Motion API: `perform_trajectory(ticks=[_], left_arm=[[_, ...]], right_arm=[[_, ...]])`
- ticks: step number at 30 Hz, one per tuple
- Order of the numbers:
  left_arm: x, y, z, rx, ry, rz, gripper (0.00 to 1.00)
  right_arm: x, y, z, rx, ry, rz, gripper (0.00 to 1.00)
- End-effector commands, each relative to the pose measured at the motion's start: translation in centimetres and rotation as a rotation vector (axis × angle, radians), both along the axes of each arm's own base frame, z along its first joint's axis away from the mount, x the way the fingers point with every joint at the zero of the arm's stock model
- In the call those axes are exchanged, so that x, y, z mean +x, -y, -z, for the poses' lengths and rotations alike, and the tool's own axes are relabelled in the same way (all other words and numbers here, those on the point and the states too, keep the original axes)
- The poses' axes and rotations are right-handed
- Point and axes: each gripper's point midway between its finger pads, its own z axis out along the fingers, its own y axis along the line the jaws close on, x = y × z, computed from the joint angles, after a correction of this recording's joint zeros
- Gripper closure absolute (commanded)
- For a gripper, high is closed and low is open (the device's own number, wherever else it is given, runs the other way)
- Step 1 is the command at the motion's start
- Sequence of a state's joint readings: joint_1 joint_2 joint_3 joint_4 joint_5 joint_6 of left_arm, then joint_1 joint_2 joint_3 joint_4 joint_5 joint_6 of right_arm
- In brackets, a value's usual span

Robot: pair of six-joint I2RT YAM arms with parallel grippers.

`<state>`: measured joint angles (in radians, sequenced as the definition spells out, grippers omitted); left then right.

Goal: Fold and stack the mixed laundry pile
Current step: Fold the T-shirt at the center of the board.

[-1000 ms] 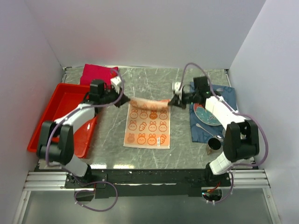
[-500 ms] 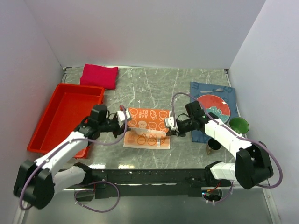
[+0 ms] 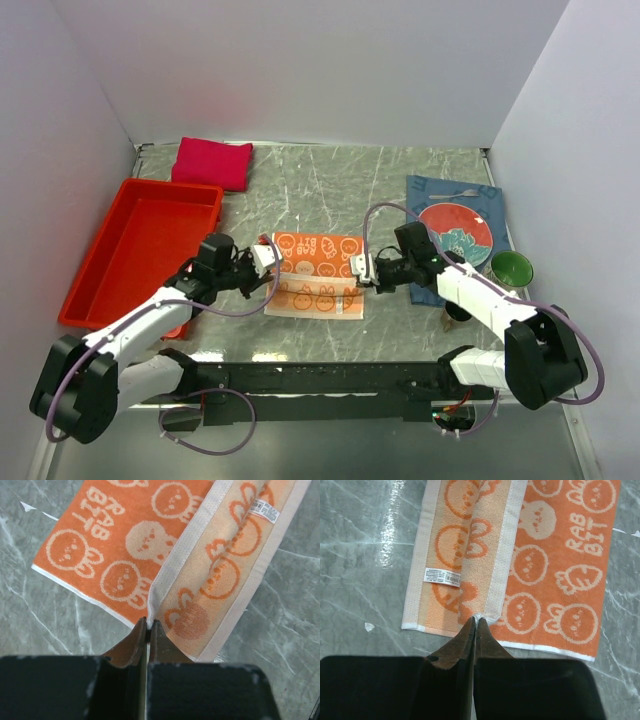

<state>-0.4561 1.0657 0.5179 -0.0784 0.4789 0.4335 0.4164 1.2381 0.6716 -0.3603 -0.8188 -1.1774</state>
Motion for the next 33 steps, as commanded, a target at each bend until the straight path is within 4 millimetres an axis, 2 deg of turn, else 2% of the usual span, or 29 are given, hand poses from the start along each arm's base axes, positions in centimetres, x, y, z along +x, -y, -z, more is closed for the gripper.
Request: perform_trajectory(ticks=[1, 8, 11, 12, 14, 15, 16, 18, 19, 21, 23, 24, 25, 27, 28, 29, 30, 31, 32, 33], left_arm=[[0.7, 0.6, -0.3, 0.001, 0.059, 0.043, 0.95], [-2.0, 0.8, 0.8, 0.008, 0.010, 0.104, 0.93], [-2.6, 0.9, 1.1, 0.019, -0.004, 0.118, 0.89], [-2.7, 1.0, 1.2, 0.022, -0.007, 0.124, 0.82], [-3.3, 1.1, 1.0, 0.041, -0.032, 0.141, 0.68], [-3.3, 0.8, 0.8, 0.050, -0.041, 0.123, 0.54], [-3.2, 0.7, -0.4, 0.044, -0.025, 0.111, 0.52], [-2.7, 0.3, -2.1, 0.033, 0.010, 0.063, 0.44], [-2.2, 0.0, -3.6, 0.009, 0.048, 0.016, 0.40], [-1.5, 0.0, -5.2, -0.048, 0.066, -0.033, 0.31], [0.3, -0.2, -6.6, -0.111, 0.071, -0.113, 0.29], [1.0, 0.1, -7.6, -0.165, 0.042, -0.145, 0.29], [2.2, -0.2, -7.0, -0.186, -0.011, -0.194, 0.29], [4.7, 0.2, -8.5, -0.291, -0.068, -0.283, 0.29], [6.1, -0.2, -6.6, -0.277, -0.137, -0.332, 0.30], [7.3, 0.0, -6.5, -0.301, -0.163, -0.372, 0.29], [8.9, 0.2, -7.4, -0.335, -0.169, -0.406, 0.29], [10.2, 0.2, -5.3, -0.310, -0.225, -0.428, 0.29], [11.2, 0.4, -4.9, -0.301, -0.231, -0.427, 0.26], [12.9, 0.9, -3.9, -0.271, -0.234, -0.420, 0.26]], right_arm=[[-0.2, -0.2, -0.8, 0.018, 0.051, -0.027, 1.00], [-2.1, 0.1, 0.3, 0.008, 0.026, -0.075, 1.00], [-3.0, -0.1, 0.7, -0.002, 0.017, -0.108, 0.99], [-3.4, -0.3, 0.8, -0.002, 0.013, -0.131, 0.96], [-4.3, -0.2, 1.1, -0.020, 0.007, -0.175, 0.75], [-4.6, -0.1, 1.1, -0.026, 0.003, -0.188, 0.65], [-4.5, -0.2, 0.6, -0.024, 0.008, -0.186, 0.49], [-3.5, -0.1, -0.2, -0.021, 0.004, -0.136, 0.42], [-2.4, -0.1, -1.6, 0.015, -0.015, -0.089, 0.40], [-0.2, -0.2, -3.3, 0.062, -0.048, -0.022, 0.39], [1.7, 0.1, -3.6, 0.083, -0.158, 0.100, 0.41], [3.4, -0.1, -3.8, 0.092, -0.186, 0.135, 0.44], [4.3, -0.1, -3.6, 0.095, -0.260, 0.215, 0.47], [7.8, -0.3, -3.4, 0.092, -0.316, 0.327, 0.50], [8.5, -0.5, -3.2, 0.090, -0.391, 0.384, 0.49], [9.5, -0.4, -2.7, 0.065, -0.428, 0.424, 0.47], [11.6, -0.9, -2.5, 0.054, -0.461, 0.452, 0.43], [11.5, -1.0, -1.9, 0.025, -0.532, 0.471, 0.38], [12.0, -1.1, -0.3, -0.014, -0.566, 0.471, 0.35], [12.9, -1.2, -0.6, -0.046, -0.554, 0.462, 0.32]])
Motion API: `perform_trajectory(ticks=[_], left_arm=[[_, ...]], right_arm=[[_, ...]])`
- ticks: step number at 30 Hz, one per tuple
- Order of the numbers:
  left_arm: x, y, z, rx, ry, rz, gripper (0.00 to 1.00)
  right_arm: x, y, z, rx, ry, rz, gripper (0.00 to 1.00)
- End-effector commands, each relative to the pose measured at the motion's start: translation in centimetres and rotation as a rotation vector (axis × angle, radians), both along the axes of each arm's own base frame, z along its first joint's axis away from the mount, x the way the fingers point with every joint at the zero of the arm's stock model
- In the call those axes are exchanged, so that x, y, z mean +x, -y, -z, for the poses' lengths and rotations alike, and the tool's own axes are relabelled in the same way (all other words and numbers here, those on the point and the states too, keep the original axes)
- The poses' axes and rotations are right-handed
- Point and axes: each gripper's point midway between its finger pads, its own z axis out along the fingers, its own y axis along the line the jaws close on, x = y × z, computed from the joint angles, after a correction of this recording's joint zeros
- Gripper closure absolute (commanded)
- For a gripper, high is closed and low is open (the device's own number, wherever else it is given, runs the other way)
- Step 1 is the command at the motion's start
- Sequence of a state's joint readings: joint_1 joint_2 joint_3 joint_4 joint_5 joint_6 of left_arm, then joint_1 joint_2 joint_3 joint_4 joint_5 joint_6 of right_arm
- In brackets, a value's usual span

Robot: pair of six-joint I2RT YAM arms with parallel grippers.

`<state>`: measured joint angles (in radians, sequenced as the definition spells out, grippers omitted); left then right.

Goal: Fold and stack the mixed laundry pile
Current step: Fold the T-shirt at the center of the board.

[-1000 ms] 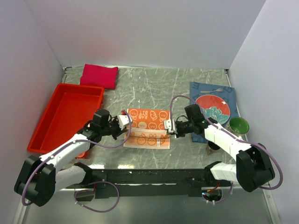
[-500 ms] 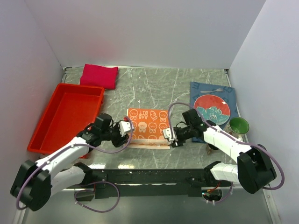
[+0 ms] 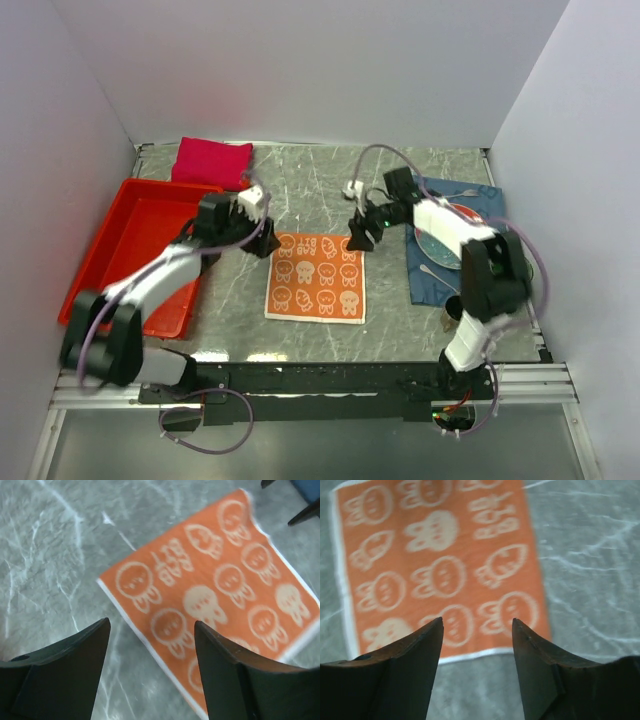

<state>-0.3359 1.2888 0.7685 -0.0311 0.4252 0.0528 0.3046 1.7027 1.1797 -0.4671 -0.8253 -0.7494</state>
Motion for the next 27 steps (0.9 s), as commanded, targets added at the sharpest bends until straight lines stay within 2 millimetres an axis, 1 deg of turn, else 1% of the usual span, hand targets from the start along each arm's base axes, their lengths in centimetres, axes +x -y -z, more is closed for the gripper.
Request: perform_trajectory(ticks=[1, 2, 3, 4, 5, 6, 7, 8, 9, 10, 11, 12, 13, 14, 15, 16, 17, 18, 20, 21, 25, 27], left_arm=[[5.8, 1.6, 0.5, -0.054, -0.041, -0.054, 0.26], [7.3, 2.0, -0.4, -0.018, 0.027, -0.004, 0.26], [8.0, 2.1, 1.4, 0.012, 0.001, 0.027, 0.26], [8.4, 2.4, 1.7, 0.031, 0.012, 0.071, 0.26], [9.5, 3.0, 0.7, 0.057, 0.078, 0.141, 0.26], [9.4, 3.0, 2.7, 0.089, 0.029, 0.177, 0.26], [9.7, 3.1, 3.0, 0.110, 0.029, 0.210, 0.26], [10.8, 3.4, 2.3, 0.143, 0.079, 0.250, 0.26], [10.8, 3.7, 3.7, 0.148, 0.048, 0.296, 0.26], [10.2, 3.6, 4.6, 0.162, 0.004, 0.328, 0.26], [10.9, 3.8, 4.2, 0.182, 0.041, 0.368, 0.26], [10.6, 4.1, 5.3, 0.183, 0.010, 0.404, 0.26], [10.1, 4.0, 6.0, 0.193, -0.020, 0.425, 0.26], [10.5, 4.1, 5.9, 0.202, -0.004, 0.451, 0.27], [10.3, 4.1, 6.8, 0.205, -0.026, 0.467, 0.27], [10.0, 4.0, 7.3, 0.211, -0.049, 0.475, 0.27], [10.2, 4.0, 7.4, 0.220, -0.043, 0.489, 0.28], [10.1, 4.0, 8.1, 0.226, -0.061, 0.493, 0.28], [9.8, 3.7, 8.7, 0.239, -0.086, 0.507, 0.29], [9.7, 3.6, 9.1, 0.246, -0.097, 0.509, 0.29], [9.3, 3.1, 9.5, 0.261, -0.116, 0.519, 0.29], [9.4, 2.8, 9.6, 0.265, -0.116, 0.520, 0.30]], right_arm=[[2.4, -0.2, 1.2, -0.086, -0.164, 0.076, 0.30], [3.5, -0.3, 1.8, -0.109, -0.170, 0.065, 0.29], [4.0, -0.1, 2.1, -0.130, -0.152, 0.034, 0.29], [3.2, 0.4, 2.6, -0.163, -0.202, 0.013, 0.29], [3.9, 0.4, 3.0, -0.183, -0.197, -0.009, 0.28], [4.0, 0.7, 3.5, -0.207, -0.183, -0.037, 0.28], [3.7, 1.1, 3.8, -0.232, -0.203, -0.053, 0.28], [4.2, 1.1, 4.3, -0.245, -0.202, -0.067, 0.28], [4.4, 1.3, 4.7, -0.268, -0.196, -0.077, 0.28], [4.5, 1.3, 4.8, -0.276, -0.197, -0.087, 0.28], [4.6, 1.4, 5.3, -0.291, -0.214, -0.092, 0.29], [4.7, 1.4, 5.5, -0.308, -0.212, -0.095, 0.30], [4.7, 1.4, 5.6, -0.314, -0.212, -0.099, 0.30], [4.7, 1.4, 6.0, -0.321, -0.220, -0.102, 0.31], [4.8, 1.4, 6.2, -0.325, -0.222, -0.097, 0.32], [4.8, 1.3, 6.3, -0.325, -0.224, -0.099, 0.34], [4.8, 1.2, 6.5, -0.324, -0.233, -0.103, 0.37], [4.9, 1.2, 6.5, -0.323, -0.241, -0.100, 0.41], [5.2, 1.0, 6.6, -0.315, -0.250, -0.105, 0.50], [5.1, 0.9, 6.6, -0.314, -0.264, -0.102, 0.52], [5.4, 0.7, 6.9, -0.306, -0.272, -0.101, 0.62], [5.8, 0.6, 6.7, -0.300, -0.269, -0.101, 0.68]])
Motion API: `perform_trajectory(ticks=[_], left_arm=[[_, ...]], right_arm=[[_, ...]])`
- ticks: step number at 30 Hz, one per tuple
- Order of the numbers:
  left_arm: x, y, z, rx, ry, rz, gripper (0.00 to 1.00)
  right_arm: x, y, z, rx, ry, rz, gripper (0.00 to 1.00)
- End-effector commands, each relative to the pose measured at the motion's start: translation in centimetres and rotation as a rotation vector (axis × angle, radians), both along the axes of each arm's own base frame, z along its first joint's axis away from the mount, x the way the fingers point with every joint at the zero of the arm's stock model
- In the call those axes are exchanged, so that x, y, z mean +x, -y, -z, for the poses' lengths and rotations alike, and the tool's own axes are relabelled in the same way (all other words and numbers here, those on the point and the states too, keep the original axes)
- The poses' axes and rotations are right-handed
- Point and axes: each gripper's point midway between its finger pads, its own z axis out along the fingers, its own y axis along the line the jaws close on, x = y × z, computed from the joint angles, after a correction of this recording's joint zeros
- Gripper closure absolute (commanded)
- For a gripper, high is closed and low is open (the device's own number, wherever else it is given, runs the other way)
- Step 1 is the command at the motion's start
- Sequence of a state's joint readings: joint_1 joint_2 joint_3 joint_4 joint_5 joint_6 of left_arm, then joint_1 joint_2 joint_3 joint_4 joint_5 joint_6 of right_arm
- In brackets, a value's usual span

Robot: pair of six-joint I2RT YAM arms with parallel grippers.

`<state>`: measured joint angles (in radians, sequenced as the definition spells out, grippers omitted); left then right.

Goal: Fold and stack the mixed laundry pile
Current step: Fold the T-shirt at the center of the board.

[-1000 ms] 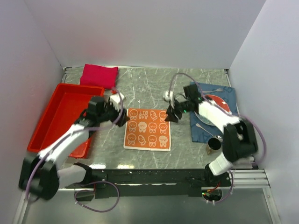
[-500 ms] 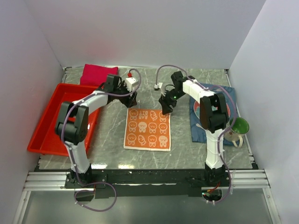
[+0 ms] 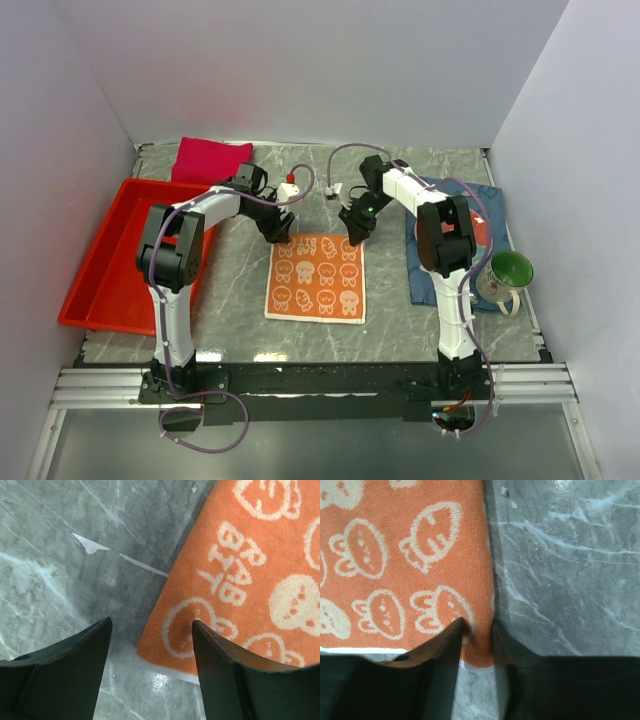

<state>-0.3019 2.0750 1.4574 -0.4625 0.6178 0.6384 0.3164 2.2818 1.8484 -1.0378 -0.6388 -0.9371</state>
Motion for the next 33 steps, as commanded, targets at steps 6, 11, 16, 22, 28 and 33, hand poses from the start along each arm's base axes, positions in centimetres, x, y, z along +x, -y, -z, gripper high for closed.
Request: perform_trajectory(ticks=[6, 11, 16, 22, 28, 33], left_arm=[[0.5, 0.2, 0.1, -0.008, -0.023, 0.037, 0.65], [1.0, 0.4, -1.6, -0.027, -0.015, 0.019, 0.99], [2.6, -1.1, -4.6, -0.024, 0.057, -0.097, 0.99], [0.5, -1.6, -9.3, -0.083, 0.198, -0.105, 0.99], [-4.6, -1.5, -10.7, -0.125, 0.210, -0.079, 0.99], [-8.8, -0.4, -9.8, -0.104, 0.172, -0.037, 0.99]], right_arm=[[1.2, -0.4, -1.3, 0.020, 0.007, -0.010, 0.91], [3.0, -0.4, -3.0, 0.042, 0.077, 0.006, 1.00], [5.0, 0.3, -5.4, 0.056, 0.170, 0.032, 1.00], [3.4, 1.0, -7.6, 0.079, 0.264, -0.015, 1.00], [0.5, 1.9, -8.8, 0.089, 0.328, -0.042, 1.00], [-2.9, 1.9, -9.5, 0.134, 0.321, -0.078, 1.00]])
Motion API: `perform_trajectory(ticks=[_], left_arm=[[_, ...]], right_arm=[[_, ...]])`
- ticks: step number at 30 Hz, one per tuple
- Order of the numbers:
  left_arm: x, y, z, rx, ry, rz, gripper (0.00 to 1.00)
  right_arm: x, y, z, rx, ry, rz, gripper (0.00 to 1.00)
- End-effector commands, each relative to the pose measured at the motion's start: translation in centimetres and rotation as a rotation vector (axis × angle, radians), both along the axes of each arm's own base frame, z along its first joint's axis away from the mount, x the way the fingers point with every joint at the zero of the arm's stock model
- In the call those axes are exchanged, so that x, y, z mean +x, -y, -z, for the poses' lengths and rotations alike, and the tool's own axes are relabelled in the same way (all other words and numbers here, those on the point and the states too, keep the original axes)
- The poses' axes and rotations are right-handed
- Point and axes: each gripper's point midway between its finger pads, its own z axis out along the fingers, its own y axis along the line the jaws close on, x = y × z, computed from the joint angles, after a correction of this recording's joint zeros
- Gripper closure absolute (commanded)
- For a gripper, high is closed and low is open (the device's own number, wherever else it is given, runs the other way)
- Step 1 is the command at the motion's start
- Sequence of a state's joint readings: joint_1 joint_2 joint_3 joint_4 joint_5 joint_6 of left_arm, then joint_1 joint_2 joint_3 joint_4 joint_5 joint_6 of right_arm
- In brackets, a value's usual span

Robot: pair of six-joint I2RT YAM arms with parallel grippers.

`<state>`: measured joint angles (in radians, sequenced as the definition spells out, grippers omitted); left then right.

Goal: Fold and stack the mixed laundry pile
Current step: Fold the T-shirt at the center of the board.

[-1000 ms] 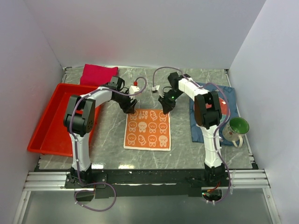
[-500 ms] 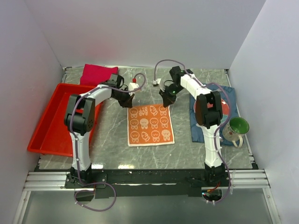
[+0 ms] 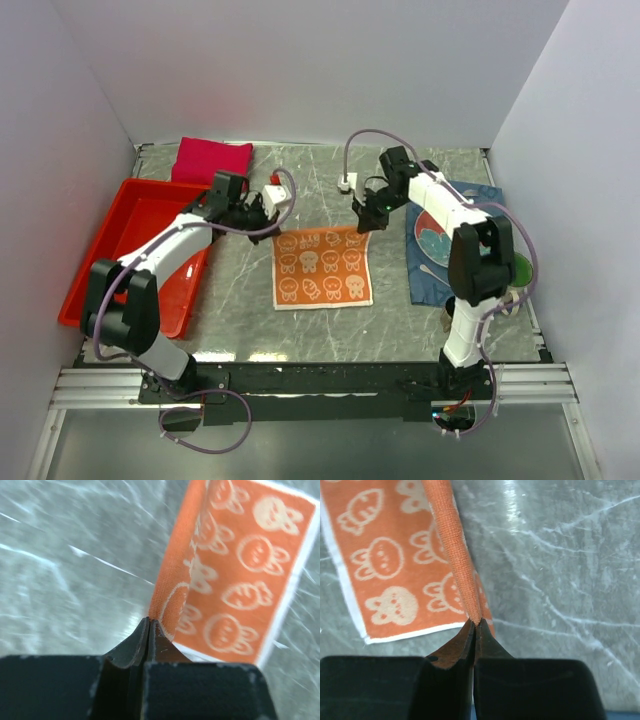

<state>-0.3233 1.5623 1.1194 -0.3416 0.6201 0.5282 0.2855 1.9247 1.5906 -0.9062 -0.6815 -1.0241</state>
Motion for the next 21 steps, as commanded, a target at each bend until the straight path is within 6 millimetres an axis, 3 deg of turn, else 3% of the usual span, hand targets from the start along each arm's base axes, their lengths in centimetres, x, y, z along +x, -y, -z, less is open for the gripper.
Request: perform_trajectory(ticks=[1, 7, 16, 21], left_arm=[[-3.5, 0.4, 1.8, 0.025, -0.057, 0.013, 0.99], [-6.9, 0.5, 2.3, 0.044, -0.073, 0.022, 0.99], [-8.8, -0.3, 3.8, 0.110, -0.112, 0.035, 0.99], [-10.4, 0.2, 4.5, 0.120, -0.147, 0.072, 0.99]], right_arm=[[-2.7, 0.7, -1.3, 0.022, 0.051, -0.043, 1.00], [-7.9, 0.6, 0.7, -0.006, 0.025, -0.126, 1.00], [-11.6, 0.0, 1.4, -0.022, 0.025, -0.181, 1.00], [-12.2, 0.5, 2.3, -0.053, 0.009, -0.167, 1.00]])
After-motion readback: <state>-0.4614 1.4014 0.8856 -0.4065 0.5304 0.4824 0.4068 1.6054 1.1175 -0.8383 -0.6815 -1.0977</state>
